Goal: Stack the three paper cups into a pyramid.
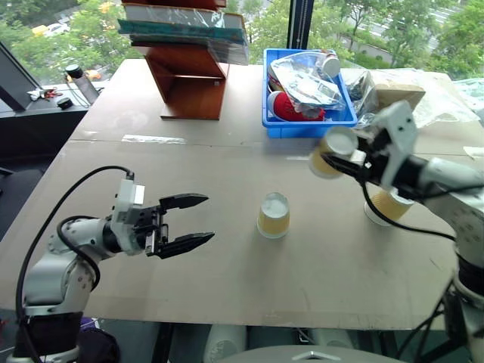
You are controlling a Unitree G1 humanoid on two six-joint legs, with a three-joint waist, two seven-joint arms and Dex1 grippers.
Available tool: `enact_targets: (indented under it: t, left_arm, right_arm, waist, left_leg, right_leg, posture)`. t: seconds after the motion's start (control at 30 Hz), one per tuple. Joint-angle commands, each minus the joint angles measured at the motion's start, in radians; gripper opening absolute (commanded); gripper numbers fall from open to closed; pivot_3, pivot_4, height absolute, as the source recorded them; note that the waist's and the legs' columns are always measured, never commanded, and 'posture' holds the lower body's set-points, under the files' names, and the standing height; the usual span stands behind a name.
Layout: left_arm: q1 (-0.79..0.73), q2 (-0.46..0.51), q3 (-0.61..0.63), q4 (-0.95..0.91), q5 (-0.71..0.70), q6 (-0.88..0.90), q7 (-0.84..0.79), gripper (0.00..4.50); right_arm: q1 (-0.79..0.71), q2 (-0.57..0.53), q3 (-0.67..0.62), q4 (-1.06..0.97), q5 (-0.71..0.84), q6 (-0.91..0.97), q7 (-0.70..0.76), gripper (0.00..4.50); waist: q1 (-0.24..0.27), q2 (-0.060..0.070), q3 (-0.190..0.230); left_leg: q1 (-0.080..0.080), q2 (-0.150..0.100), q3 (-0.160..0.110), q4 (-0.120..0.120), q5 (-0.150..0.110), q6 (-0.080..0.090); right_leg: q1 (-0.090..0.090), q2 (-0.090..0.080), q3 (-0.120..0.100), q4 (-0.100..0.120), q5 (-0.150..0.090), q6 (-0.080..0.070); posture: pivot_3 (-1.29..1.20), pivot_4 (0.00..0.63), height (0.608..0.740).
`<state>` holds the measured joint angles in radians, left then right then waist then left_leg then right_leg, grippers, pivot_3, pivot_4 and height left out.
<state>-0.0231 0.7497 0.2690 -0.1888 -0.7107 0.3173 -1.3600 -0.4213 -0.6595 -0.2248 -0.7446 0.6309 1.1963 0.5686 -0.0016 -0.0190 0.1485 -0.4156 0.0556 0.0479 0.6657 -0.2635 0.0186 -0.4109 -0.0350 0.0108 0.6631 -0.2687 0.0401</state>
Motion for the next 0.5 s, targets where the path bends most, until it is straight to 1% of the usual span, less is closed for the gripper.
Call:
enact_targets:
  t: [0.03, 0.1, 0.17, 0.3, 0.43, 0.5]
  left_arm:
    - [-0.014, 0.01, 0.001, 0.006, -0.018, -0.003, -0.028, 4.5]
    - [-0.025, 0.015, -0.008, 0.019, -0.014, -0.002, -0.044, 4.5]
    - [-0.034, 0.023, -0.016, 0.03, -0.005, -0.009, -0.066, 4.5]
    - [-0.051, 0.046, -0.027, 0.064, 0.021, -0.041, -0.12, 4.5]
    - [-0.061, 0.071, -0.016, 0.088, 0.02, -0.051, -0.147, 4.5]
    - [-0.061, 0.084, -0.012, 0.092, 0.017, -0.052, -0.157, 4.5]
  right_arm:
    - [0.107, -0.046, -0.131, -0.184, 0.166, 0.072, 0.046, 2.24]
    - [0.166, -0.022, -0.166, -0.232, 0.237, 0.074, 0.021, 2.24]
    - [0.207, 0.009, -0.156, -0.257, 0.262, 0.059, -0.023, 2.24]
    - [0.301, 0.04, -0.015, -0.246, 0.145, -0.05, -0.102, 2.24]
    - [0.38, 0.03, 0.117, -0.194, 0.014, -0.195, -0.108, 2.24]
    - [0.398, 0.03, 0.157, -0.168, -0.027, -0.253, -0.101, 2.24]
  waist:
    - [-0.011, 0.0, 0.0]
    - [-0.019, 0.0, 0.0]
    - [-0.019, 0.0, 0.0]
    - [-0.014, 0.0, 0.0]
    - [-0.012, -0.001, 0.0]
    - [-0.012, -0.001, 0.0]
  left_leg:
    - [0.0, 0.0, 0.0, 0.0, 0.0, 0.0]
    - [0.002, 0.0, 0.001, 0.0, 0.0, 0.0]
    - [0.003, 0.0, 0.0, 0.0, 0.0, 0.0]
    - [0.002, 0.0, 0.0, 0.002, 0.0, 0.0]
    - [0.001, -0.001, 0.0, 0.003, 0.0, 0.0]
    - [0.001, -0.001, 0.001, 0.003, 0.0, 0.0]
  right_leg:
    - [0.0, 0.0, 0.001, 0.0, 0.0, 0.0]
    - [0.0, 0.001, 0.002, 0.001, 0.0, 0.0]
    - [0.0, 0.003, 0.003, 0.001, 0.0, 0.0]
    - [0.0, 0.003, 0.003, 0.002, 0.0, 0.0]
    - [0.0, 0.003, 0.004, 0.001, 0.0, 0.0]
    - [0.0, 0.002, 0.004, 0.001, 0.0, 0.0]
  posture:
    - [0.0, 0.15, 0.74]
    - [0.0, 0.15, 0.74]
    - [0.0, 0.15, 0.74]
    - [0.0, 0.15, 0.74]
    - [0.0, 0.15, 0.74]
    - [0.0, 0.15, 0.74]
